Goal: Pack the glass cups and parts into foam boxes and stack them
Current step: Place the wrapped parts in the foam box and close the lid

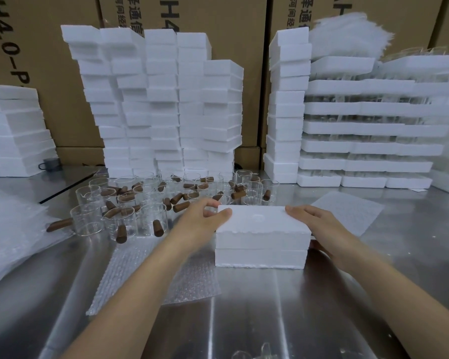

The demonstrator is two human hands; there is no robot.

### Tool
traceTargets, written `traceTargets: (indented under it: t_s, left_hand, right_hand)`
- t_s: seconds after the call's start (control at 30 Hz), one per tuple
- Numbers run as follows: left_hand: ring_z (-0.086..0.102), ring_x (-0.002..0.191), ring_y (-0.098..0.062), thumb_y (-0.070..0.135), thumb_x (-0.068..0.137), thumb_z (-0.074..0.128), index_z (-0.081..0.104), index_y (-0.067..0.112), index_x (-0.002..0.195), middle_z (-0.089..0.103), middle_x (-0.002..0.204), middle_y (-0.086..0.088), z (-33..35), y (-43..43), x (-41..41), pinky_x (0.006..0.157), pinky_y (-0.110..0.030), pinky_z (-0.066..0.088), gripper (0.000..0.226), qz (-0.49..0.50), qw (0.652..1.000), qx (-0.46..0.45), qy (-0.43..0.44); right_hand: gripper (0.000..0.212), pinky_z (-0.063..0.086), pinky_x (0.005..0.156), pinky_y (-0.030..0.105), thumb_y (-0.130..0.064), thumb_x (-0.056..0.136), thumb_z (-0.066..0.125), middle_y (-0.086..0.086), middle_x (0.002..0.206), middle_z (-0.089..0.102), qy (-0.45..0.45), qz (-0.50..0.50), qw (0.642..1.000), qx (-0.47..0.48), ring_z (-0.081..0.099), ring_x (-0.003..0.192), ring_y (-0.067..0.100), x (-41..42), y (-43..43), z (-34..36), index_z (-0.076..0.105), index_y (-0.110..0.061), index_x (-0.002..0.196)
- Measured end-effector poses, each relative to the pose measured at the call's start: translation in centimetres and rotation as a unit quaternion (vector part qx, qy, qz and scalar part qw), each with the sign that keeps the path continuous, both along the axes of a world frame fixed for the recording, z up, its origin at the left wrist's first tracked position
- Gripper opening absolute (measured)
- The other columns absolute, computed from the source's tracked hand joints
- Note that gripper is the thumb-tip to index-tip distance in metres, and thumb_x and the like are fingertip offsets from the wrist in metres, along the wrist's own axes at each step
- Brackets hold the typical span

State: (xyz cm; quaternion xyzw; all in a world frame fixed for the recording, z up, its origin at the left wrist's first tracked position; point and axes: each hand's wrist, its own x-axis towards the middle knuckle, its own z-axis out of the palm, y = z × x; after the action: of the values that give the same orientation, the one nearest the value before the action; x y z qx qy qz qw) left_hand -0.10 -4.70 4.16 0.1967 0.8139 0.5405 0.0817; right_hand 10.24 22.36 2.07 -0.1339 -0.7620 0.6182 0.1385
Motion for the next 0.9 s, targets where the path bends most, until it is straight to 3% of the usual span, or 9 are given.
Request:
traceTargets:
  t_s: [0.1, 0.17, 0.23, 0.4, 0.47, 0.53, 0.63, 0.73, 0.9]
  left_hand:
    - [0.064, 0.103, -0.008, 0.051, 0.101, 0.068, 0.061, 0.036, 0.133, 0.065, 0.118, 0.009, 0.4, 0.1, 0.1, 0.078, -0.032, 0.053, 0.036, 0.009, 1.0, 0.015, -0.02]
    - [0.065, 0.104, -0.011, 0.05, 0.1, 0.071, 0.06, 0.035, 0.134, 0.064, 0.118, 0.007, 0.5, 0.1, 0.1, 0.081, -0.033, 0.053, 0.039, 0.025, 0.999, 0.034, -0.021]
    - [0.065, 0.107, -0.013, 0.049, 0.097, 0.075, 0.059, 0.035, 0.134, 0.064, 0.118, 0.005, 0.5, 0.2, 0.1, 0.089, -0.037, 0.052, 0.043, 0.033, 0.999, 0.038, -0.02]
    - [0.066, 0.106, -0.016, 0.054, 0.093, 0.078, 0.06, 0.034, 0.131, 0.064, 0.112, 0.007, 0.5, 0.0, 0.2, 0.089, -0.038, 0.055, 0.047, 0.045, 0.999, 0.013, -0.016]
    - [0.068, 0.107, -0.018, 0.061, 0.093, 0.074, 0.064, 0.028, 0.121, 0.065, 0.112, 0.009, 0.4, 0.0, 0.2, 0.094, -0.041, 0.059, 0.045, 0.051, 0.998, -0.019, -0.014]
    - [0.072, 0.098, -0.022, 0.064, 0.095, 0.068, 0.064, 0.02, 0.1, 0.074, 0.109, -0.003, 0.1, 0.1, 0.3, 0.094, -0.043, 0.06, 0.045, 0.044, 0.998, -0.04, -0.019]
    - [0.066, 0.09, -0.019, 0.063, 0.096, 0.066, 0.062, 0.017, 0.093, 0.07, 0.101, -0.009, -0.1, 0.3, 0.6, 0.092, -0.045, 0.061, 0.046, 0.041, 0.998, -0.032, -0.033]
    - [0.063, 0.106, -0.01, 0.065, 0.093, 0.07, 0.065, 0.019, 0.106, 0.068, 0.117, 0.006, 0.2, 0.7, 1.0, 0.085, -0.035, 0.053, 0.048, 0.031, 0.998, -0.021, -0.05]
    - [0.072, 0.098, -0.013, 0.052, 0.091, 0.08, 0.065, 0.031, 0.119, 0.072, 0.116, 0.007, 0.6, 1.5, 2.3, 0.06, -0.031, 0.061, 0.037, 0.005, 0.988, 0.099, -0.118]
  right_hand:
    - [0.051, 0.05, 0.083, 0.044, -0.076, 0.073, 0.073, 0.002, 0.106, 0.078, 0.004, -0.027, 1.0, 0.004, 0.071, 0.093, 0.026, -0.1, 0.1, 0.4, 0.078, -0.033, 0.101]
    - [0.045, 0.053, 0.089, 0.045, -0.076, 0.072, 0.071, -0.008, 0.102, 0.078, 0.01, -0.04, 0.999, -0.004, 0.072, 0.099, 0.029, 0.0, 0.3, 0.8, 0.078, -0.04, 0.097]
    - [0.044, 0.052, 0.084, 0.043, -0.071, 0.073, 0.076, -0.006, 0.103, 0.079, 0.014, -0.038, 0.999, -0.007, 0.071, 0.092, 0.026, 0.0, 0.3, 0.8, 0.078, -0.037, 0.101]
    - [0.044, 0.043, 0.078, 0.044, -0.058, 0.081, 0.083, 0.004, 0.097, 0.08, -0.018, -0.026, 0.999, -0.009, 0.066, 0.084, 0.023, 0.2, 0.2, 0.5, 0.078, -0.025, 0.109]
    - [0.05, 0.042, 0.075, 0.042, -0.061, 0.079, 0.083, 0.003, 0.094, 0.079, -0.03, -0.016, 0.999, -0.018, 0.065, 0.08, 0.022, 0.4, 0.3, 0.6, 0.078, -0.024, 0.111]
    - [0.056, 0.047, 0.077, 0.041, -0.069, 0.077, 0.079, 0.003, 0.103, 0.081, -0.056, 0.018, 0.998, -0.023, 0.069, 0.084, 0.021, 0.6, 0.4, 0.7, 0.081, -0.026, 0.112]
    - [0.05, 0.057, 0.084, 0.041, -0.071, 0.081, 0.075, 0.008, 0.113, 0.08, -0.072, 0.044, 0.996, -0.027, 0.073, 0.093, 0.025, 0.6, 0.5, 0.7, 0.083, -0.03, 0.109]
    - [0.038, 0.063, 0.078, 0.036, -0.063, 0.09, 0.07, 0.009, 0.112, 0.08, -0.073, 0.052, 0.995, -0.033, 0.077, 0.091, 0.022, 0.7, 0.8, 0.9, 0.084, -0.032, 0.106]
    - [0.029, 0.064, 0.074, 0.036, -0.054, 0.092, 0.073, 0.014, 0.116, 0.079, -0.087, 0.051, 0.992, -0.075, 0.076, 0.093, 0.025, 1.0, 1.7, 1.0, 0.085, -0.029, 0.101]
